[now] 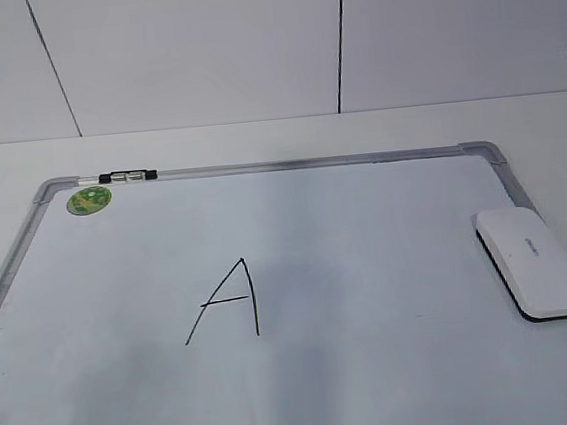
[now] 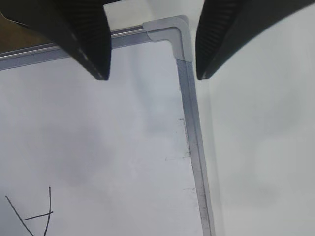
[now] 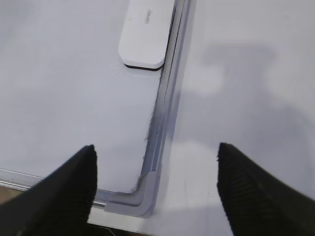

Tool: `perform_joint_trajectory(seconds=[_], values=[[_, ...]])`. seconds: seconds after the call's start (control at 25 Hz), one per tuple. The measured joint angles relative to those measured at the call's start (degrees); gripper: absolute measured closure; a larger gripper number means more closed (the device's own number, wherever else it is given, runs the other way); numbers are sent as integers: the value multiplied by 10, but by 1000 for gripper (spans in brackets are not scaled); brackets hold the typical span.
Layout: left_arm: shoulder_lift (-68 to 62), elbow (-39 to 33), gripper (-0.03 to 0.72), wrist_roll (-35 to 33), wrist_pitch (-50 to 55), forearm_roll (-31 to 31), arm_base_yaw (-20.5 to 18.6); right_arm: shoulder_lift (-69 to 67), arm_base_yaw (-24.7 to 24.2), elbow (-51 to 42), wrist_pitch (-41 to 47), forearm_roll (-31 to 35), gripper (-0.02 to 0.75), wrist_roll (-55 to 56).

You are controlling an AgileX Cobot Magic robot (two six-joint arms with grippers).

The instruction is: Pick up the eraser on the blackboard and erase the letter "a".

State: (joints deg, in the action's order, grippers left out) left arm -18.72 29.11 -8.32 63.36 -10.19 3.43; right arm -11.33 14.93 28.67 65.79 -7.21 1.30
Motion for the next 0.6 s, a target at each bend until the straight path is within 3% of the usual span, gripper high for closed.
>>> perform_joint_trajectory(seconds=[0.6], values=[[0, 0, 274, 0, -1, 0, 0, 0, 0, 0, -3, -1, 158, 0]])
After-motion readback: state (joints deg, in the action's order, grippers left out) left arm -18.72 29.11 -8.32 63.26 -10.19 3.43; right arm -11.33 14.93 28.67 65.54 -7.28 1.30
